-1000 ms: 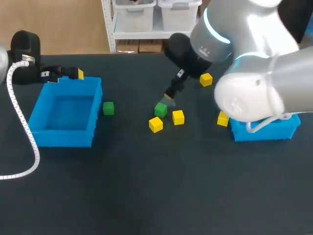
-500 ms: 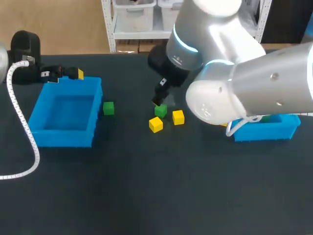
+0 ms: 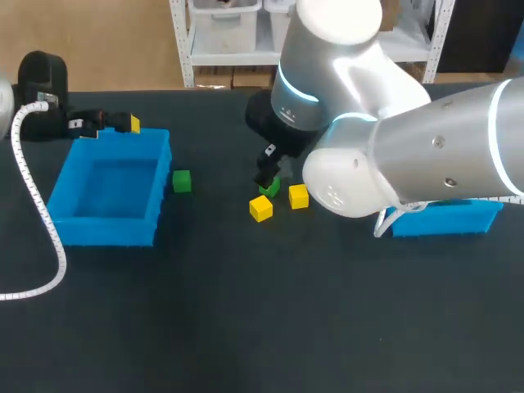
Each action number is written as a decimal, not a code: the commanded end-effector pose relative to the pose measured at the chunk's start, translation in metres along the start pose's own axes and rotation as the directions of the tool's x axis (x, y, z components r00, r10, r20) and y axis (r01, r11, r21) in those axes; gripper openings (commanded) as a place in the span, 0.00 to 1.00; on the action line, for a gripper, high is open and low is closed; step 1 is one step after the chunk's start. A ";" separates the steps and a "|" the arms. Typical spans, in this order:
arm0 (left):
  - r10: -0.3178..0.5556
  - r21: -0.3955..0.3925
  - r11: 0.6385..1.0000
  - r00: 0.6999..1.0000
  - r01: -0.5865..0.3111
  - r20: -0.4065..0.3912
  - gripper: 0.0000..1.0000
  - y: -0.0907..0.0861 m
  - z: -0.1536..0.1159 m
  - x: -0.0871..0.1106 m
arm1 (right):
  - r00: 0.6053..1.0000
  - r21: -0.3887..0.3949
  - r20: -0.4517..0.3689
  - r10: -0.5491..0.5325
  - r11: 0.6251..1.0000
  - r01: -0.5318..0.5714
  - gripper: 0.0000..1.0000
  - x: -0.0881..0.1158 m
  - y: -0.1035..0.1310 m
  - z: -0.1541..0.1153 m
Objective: Put the green cubes in the right bin and the yellow cubes in the left bin.
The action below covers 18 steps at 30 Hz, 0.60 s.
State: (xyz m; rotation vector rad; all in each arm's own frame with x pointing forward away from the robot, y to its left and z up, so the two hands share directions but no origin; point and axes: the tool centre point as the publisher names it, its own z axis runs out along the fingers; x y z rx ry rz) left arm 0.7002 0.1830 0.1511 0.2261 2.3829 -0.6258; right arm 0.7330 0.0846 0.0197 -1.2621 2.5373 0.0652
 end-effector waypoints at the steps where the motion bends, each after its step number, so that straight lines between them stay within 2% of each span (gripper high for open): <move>1: 0.002 0.007 1.000 1.000 -0.002 0.004 1.00 0.001 0.000 0.001 | 1.000 0.003 -0.009 0.002 1.000 -0.002 1.00 -0.002 -0.001 0.005; 18: 0.002 0.007 1.000 1.000 -0.002 0.004 1.00 0.001 0.000 0.001 | 0.999 0.002 -0.050 -0.015 1.000 0.016 1.00 -0.004 0.005 0.021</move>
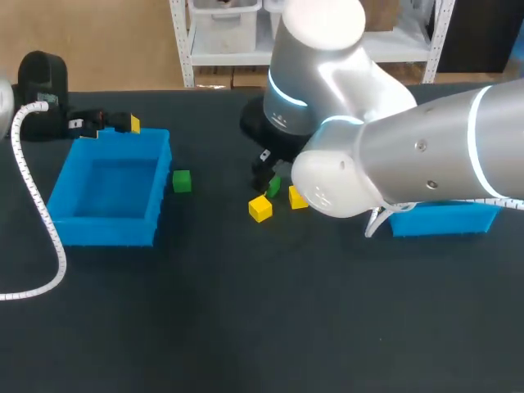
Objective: Put the green cubes in the right bin and the yellow cubes in the left bin.
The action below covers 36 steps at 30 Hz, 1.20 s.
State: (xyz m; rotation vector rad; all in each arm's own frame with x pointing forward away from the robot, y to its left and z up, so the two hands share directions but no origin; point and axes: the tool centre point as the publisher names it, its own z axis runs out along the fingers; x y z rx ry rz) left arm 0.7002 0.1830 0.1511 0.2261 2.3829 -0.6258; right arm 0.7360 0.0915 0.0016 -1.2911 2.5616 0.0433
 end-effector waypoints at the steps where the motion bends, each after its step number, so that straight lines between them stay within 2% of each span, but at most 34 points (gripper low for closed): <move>1: 0.002 0.007 1.000 1.000 -0.002 0.004 1.00 0.001 0.000 0.001 | 1.000 0.007 -0.016 -0.004 1.000 0.004 1.00 -0.002 0.002 0.002; 6: 0.002 0.007 1.000 1.000 -0.002 0.004 1.00 0.001 0.000 0.001 | 0.999 0.013 -0.034 -0.011 1.000 0.012 1.00 0.000 0.007 0.005; 7: 0.002 0.007 1.000 1.000 -0.002 0.004 1.00 0.001 0.000 0.001 | 0.999 0.012 -0.036 -0.011 1.000 0.011 0.86 0.000 0.007 0.005; 8: 0.002 0.007 1.000 1.000 -0.002 0.004 1.00 0.001 0.000 0.001 | 0.999 0.011 -0.038 -0.011 1.000 0.011 0.37 0.000 0.008 0.006; 10: 0.002 0.007 1.000 1.000 -0.002 0.004 1.00 0.001 0.000 0.001 | 0.999 0.013 -0.046 -0.007 1.000 0.007 0.00 0.001 0.008 0.007; 25: 0.002 0.007 1.000 1.000 -0.002 0.004 1.00 0.001 0.000 0.001 | 0.998 0.027 -0.051 0.025 0.999 -0.024 0.00 0.003 -0.001 -0.001; 29: 0.002 0.007 1.000 1.000 -0.002 0.004 1.00 0.001 0.000 0.001 | 0.999 0.058 -0.015 0.046 0.997 -0.045 0.00 0.002 -0.013 -0.020; 33: 0.002 0.007 1.000 1.000 -0.002 0.004 1.00 0.001 0.000 0.001 | 0.994 0.088 0.054 0.093 0.991 -0.098 0.00 0.004 -0.034 -0.052; 36: 0.002 0.007 1.000 1.000 -0.002 0.004 1.00 0.001 0.000 0.001 | 0.984 0.115 0.106 0.143 0.981 -0.155 0.00 0.013 -0.053 -0.080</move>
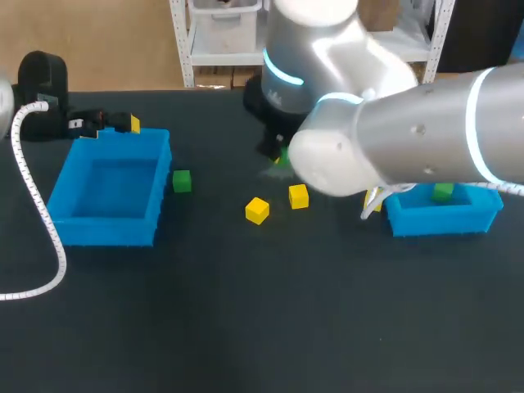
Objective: Put the green cubes in the right bin and the yellow cubes in the left bin.
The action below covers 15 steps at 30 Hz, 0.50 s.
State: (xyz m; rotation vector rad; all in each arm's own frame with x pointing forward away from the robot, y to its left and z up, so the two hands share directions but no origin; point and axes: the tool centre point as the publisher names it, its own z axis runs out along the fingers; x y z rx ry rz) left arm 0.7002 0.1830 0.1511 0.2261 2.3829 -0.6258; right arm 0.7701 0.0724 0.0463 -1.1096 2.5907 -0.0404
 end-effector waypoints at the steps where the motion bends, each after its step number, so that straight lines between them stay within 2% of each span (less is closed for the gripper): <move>1: 0.002 0.007 1.000 1.000 -0.002 0.004 1.00 0.001 0.000 0.001 | 0.994 0.040 0.099 0.054 0.997 -0.059 0.00 0.030 -0.024 -0.049; 8: 0.002 0.007 1.000 1.000 -0.002 0.004 1.00 0.001 0.000 0.001 | 0.964 0.125 0.170 0.205 0.966 -0.228 0.00 0.072 -0.082 -0.095; 15: 0.002 0.007 1.000 1.000 -0.002 0.004 1.00 0.001 0.000 0.001 | 0.917 0.174 0.179 0.355 0.906 -0.385 0.00 0.125 -0.122 -0.111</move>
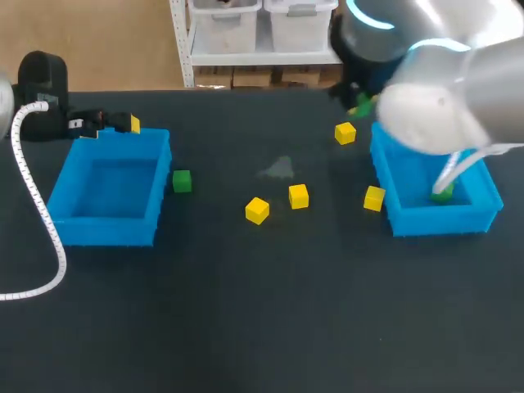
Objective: Put the green cubes in the right bin and the yellow cubes in the left bin.
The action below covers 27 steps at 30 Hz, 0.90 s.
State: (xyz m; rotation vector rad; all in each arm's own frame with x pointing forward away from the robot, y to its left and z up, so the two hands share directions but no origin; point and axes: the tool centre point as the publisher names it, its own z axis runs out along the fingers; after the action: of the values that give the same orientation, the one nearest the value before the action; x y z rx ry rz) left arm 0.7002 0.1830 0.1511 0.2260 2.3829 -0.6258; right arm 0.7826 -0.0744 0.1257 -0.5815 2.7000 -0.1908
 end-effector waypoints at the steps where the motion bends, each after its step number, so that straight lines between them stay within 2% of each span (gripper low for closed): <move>1: 0.002 0.007 1.000 1.000 -0.002 0.004 1.00 0.001 0.000 0.001 | 0.986 0.003 0.156 0.058 0.998 -0.059 0.00 0.053 -0.026 -0.022; 5: 0.002 0.007 1.000 1.000 -0.002 0.004 1.00 0.001 0.000 0.001 | 0.987 0.009 0.126 0.104 0.994 -0.106 0.00 0.071 -0.041 -0.012; 11: 0.002 0.007 1.000 1.000 -0.002 0.004 1.00 0.001 0.000 0.001 | 0.989 0.016 0.059 0.136 0.990 -0.137 0.00 0.093 -0.051 0.009; 18: 0.002 0.007 1.000 1.000 -0.002 0.004 1.00 0.001 0.000 0.001 | 0.988 0.027 0.023 0.153 0.988 -0.154 0.00 0.101 -0.059 0.024; 19: 0.002 0.007 1.000 1.000 -0.002 0.004 1.00 0.001 0.000 0.001 | 0.988 0.029 0.018 0.155 0.987 -0.156 0.09 0.101 -0.060 0.025; 20: 0.002 0.007 1.000 1.000 -0.002 0.004 1.00 0.001 0.000 0.001 | 0.988 0.030 0.017 0.156 0.987 -0.156 0.26 0.101 -0.060 0.026; 21: 0.002 0.007 1.000 1.000 -0.002 0.004 1.00 0.001 0.000 0.001 | 0.988 0.031 0.015 0.156 0.987 -0.157 0.50 0.100 -0.061 0.026; 22: 0.002 0.007 1.000 1.000 -0.002 0.004 1.00 0.001 0.000 0.001 | 0.988 0.032 0.014 0.157 0.987 -0.157 1.00 0.100 -0.061 0.027; 27: 0.002 0.007 1.000 1.000 -0.002 0.004 1.00 0.001 0.000 0.001 | 0.988 0.035 0.017 0.155 0.987 -0.156 1.00 0.098 -0.061 0.028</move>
State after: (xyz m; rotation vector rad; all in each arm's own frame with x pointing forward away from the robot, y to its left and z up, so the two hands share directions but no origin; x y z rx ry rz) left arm 0.7002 0.1830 0.1511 0.2261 2.3829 -0.6258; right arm 0.7348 -0.1722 0.0821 -0.3622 2.7324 -0.1934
